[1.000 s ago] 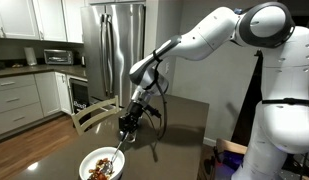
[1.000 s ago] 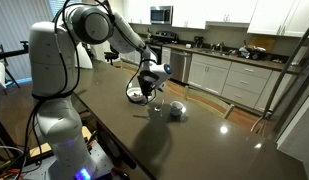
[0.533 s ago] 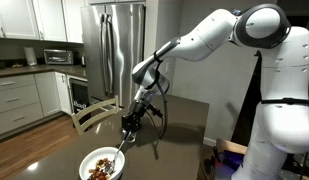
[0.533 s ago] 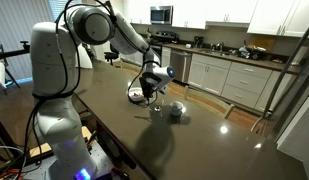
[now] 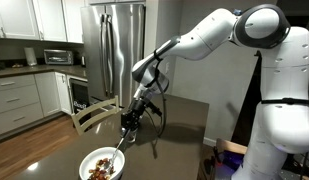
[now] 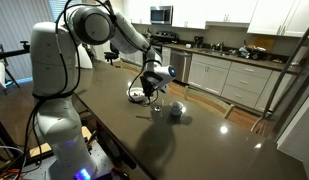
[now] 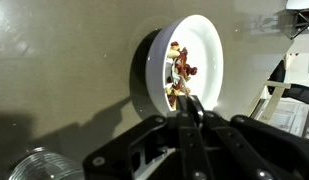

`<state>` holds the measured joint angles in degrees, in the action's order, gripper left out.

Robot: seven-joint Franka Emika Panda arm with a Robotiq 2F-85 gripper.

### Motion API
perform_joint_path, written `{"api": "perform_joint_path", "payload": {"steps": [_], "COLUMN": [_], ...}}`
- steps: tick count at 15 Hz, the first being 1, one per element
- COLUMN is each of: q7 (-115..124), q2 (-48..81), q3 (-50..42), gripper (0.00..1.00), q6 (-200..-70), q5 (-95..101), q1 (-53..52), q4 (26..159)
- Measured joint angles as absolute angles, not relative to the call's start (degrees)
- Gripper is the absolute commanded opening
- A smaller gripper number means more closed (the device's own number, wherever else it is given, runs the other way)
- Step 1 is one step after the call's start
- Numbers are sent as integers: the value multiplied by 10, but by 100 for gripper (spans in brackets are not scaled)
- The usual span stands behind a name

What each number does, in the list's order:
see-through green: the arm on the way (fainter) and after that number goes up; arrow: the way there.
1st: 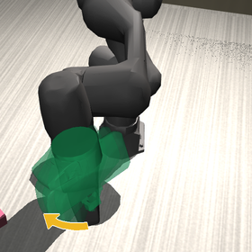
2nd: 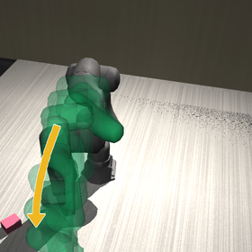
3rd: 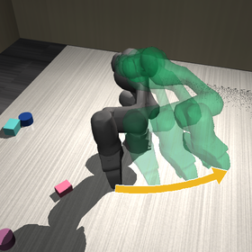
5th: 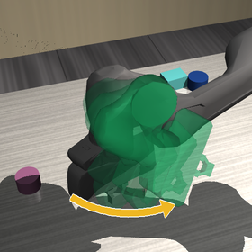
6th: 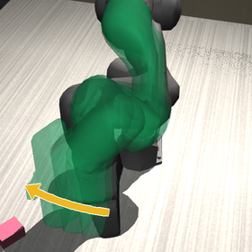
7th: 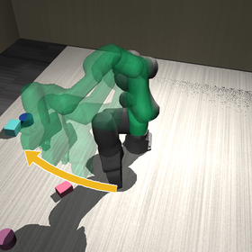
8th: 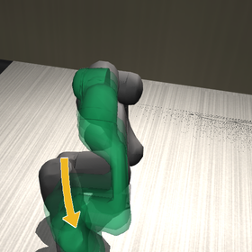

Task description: Use the spoon to transfer one spoon of contents from the bowl to the glass cup

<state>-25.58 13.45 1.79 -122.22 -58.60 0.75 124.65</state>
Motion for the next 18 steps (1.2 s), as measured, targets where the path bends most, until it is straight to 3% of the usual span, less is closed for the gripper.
{"api": "perform_joint_path", "payload": {"steps": [18], "q7": [-260], "q2": [135], "q3": [12], "gripper": [4], "q6": [-1209], "q5": [-589], "q1": [8], "q4": [1226]}}
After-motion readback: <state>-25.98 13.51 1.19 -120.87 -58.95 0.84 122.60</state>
